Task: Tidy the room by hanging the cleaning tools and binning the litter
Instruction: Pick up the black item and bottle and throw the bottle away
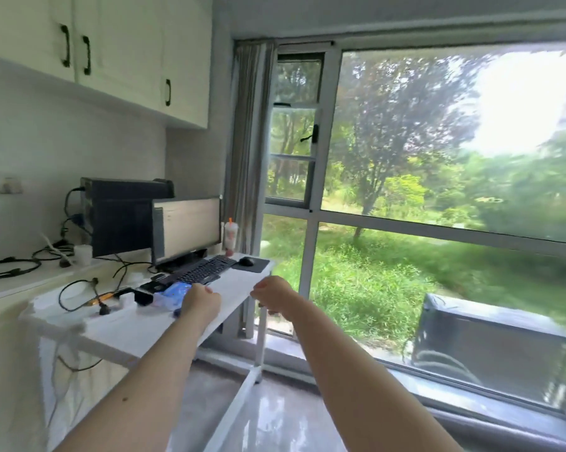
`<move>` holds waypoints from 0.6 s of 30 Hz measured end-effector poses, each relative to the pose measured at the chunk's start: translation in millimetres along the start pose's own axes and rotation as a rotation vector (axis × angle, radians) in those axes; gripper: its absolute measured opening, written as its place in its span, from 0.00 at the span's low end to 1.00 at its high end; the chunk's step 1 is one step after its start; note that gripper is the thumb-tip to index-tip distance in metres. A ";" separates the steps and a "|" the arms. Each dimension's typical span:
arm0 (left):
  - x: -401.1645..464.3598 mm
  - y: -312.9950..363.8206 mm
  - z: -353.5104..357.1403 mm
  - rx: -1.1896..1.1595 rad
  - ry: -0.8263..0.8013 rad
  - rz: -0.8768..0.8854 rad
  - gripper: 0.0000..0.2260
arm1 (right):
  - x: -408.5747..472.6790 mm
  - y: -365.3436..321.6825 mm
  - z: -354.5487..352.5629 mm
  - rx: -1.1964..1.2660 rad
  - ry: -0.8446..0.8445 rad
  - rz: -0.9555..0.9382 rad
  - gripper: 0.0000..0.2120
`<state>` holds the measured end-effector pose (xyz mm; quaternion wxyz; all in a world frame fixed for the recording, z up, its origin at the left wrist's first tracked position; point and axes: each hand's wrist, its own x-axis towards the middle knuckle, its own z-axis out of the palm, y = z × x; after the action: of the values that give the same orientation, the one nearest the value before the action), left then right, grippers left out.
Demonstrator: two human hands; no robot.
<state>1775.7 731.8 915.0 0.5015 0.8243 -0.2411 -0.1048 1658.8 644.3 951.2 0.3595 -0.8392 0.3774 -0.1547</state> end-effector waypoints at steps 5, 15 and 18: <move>-18.4 77.6 101.4 -0.014 -0.227 0.151 0.03 | -8.4 70.4 -103.4 -0.043 0.195 0.131 0.17; -32.7 140.7 240.0 -0.040 -0.558 0.311 0.13 | -12.6 162.8 -180.0 -0.030 0.458 0.393 0.16; -33.2 148.0 266.9 -0.059 -0.655 0.340 0.14 | -12.7 187.2 -191.5 0.003 0.501 0.477 0.16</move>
<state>1593.2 485.0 915.8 0.4314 0.6805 -0.5191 -0.2852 1450.8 475.1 949.3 0.2827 -0.6629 0.6394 -0.2681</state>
